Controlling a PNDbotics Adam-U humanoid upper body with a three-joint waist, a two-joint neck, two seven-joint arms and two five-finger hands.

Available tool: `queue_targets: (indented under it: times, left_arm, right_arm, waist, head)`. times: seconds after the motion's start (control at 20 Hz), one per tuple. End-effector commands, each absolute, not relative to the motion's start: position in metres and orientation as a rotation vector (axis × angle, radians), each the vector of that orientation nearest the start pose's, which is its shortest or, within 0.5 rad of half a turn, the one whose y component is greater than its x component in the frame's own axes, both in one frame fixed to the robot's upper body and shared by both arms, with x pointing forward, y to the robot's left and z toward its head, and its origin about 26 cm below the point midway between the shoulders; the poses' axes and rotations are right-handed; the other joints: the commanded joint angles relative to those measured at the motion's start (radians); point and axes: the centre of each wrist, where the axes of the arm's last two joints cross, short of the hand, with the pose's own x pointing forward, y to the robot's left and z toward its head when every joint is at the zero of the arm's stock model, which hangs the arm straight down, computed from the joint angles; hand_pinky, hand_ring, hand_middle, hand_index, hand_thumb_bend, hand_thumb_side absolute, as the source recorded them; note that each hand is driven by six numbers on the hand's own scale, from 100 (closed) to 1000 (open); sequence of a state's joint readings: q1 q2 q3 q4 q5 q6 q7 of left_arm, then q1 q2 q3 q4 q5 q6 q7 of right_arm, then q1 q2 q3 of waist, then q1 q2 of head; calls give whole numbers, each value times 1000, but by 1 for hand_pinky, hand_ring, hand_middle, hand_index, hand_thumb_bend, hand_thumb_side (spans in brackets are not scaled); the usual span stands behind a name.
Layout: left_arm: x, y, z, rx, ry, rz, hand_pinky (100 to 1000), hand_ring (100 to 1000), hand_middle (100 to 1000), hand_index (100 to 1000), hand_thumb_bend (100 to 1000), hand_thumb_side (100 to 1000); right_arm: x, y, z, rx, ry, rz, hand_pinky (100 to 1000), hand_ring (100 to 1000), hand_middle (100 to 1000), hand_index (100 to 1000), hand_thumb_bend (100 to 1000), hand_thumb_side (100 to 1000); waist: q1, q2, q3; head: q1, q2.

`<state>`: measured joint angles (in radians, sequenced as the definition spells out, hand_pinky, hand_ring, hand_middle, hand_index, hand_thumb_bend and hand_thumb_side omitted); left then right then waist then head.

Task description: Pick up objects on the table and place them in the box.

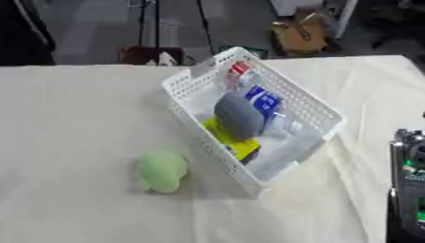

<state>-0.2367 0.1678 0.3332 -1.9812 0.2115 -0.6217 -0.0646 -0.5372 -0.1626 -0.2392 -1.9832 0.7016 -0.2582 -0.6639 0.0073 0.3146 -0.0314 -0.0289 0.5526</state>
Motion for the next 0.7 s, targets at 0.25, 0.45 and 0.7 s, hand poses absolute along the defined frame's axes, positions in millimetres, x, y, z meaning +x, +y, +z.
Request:
queue_targets:
  times: [0.25,0.45,0.7]
  left_arm:
    - [281,338,192,-300,3342,80,809,669,765,895,100,727]
    - [274,357,207,-445,3246,307,837,693,797,959,100,710]
    - [265,378,236,-671,3017,895,925,797,920,1000,100,707]
  right_arm:
    - [312,-272,272,1274,2888,408,740,701,630,802,100,960]
    - [312,-272,271,1275,2893,400,740,701,630,802,100,958]
    - [312,-273,267,1283,2900,386,740,701,630,802,100,949]
  waist:
    - [1,-18,1]
    - [7,-27,3]
    - [18,-44,8]
  head:
    - [-3,13]
    - [3,19]
    - [4,32]
